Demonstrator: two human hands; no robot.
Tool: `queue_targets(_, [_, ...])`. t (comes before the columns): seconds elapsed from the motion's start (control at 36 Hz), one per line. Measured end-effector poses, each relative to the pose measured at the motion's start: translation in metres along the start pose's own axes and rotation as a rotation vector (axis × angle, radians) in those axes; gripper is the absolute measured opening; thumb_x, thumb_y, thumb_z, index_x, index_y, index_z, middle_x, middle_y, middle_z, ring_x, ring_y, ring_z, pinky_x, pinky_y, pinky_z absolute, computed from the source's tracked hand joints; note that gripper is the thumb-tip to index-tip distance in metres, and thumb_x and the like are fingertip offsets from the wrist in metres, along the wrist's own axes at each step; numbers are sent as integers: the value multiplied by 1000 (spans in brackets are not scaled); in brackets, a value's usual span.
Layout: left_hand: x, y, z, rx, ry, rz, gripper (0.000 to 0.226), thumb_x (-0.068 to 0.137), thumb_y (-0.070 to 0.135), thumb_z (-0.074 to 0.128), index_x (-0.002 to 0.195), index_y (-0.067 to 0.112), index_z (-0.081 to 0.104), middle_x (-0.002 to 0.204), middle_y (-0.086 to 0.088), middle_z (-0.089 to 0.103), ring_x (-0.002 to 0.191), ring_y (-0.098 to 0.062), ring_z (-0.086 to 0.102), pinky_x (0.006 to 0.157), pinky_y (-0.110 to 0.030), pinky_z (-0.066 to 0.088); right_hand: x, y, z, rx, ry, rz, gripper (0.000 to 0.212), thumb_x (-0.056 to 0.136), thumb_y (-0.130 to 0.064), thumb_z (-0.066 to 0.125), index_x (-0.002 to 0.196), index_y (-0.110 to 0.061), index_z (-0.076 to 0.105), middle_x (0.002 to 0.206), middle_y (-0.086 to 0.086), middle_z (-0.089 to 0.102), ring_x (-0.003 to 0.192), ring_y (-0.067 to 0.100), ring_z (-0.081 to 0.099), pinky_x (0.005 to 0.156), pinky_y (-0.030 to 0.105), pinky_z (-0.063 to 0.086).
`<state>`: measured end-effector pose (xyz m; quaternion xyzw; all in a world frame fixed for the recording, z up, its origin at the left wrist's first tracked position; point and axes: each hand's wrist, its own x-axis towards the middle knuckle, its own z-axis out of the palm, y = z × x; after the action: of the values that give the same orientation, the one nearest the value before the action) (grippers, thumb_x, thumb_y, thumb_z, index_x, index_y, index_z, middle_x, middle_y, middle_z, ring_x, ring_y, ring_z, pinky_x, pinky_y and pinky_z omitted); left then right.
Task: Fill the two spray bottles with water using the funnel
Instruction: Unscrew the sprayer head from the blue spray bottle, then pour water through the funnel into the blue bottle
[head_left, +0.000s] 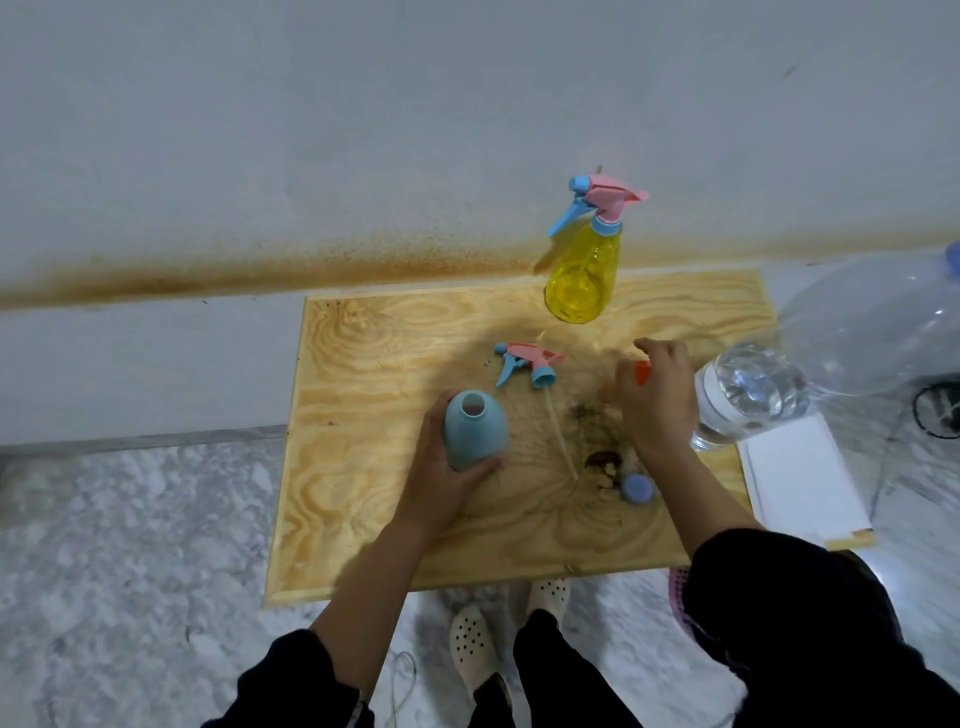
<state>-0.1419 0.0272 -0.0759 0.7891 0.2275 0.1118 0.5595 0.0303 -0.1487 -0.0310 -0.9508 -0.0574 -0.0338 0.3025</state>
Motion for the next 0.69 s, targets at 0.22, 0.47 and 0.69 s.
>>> queue_targets(0.22, [-2,1,1,13,0,-16,90,72,27,81,141,35,24,143,8,33,128,-12,38,102,-38,44,5,6,-1,-162,-121,70,30,93,-17,47,119,-6,56,124,13,46,104,37,52,71,36,37])
queue_targets(0.47, [-2,2,2,29,-1,-23,91,72,33,79,144,28,24,145,6,34,127,-11,39,100,-38,46,-1,6,6,50,-104,-21,22,86,-7,53,101,-13,68,108,10,55,100,26,53,78,32,43])
queue_targets(0.69, [-10,14,5,69,139,-21,84,69,31,83,135,41,31,129,12,39,114,-4,41,84,-16,40,-26,-27,-5,419,-14,-198,14,76,-3,70,89,-6,68,89,0,58,77,20,59,68,18,47])
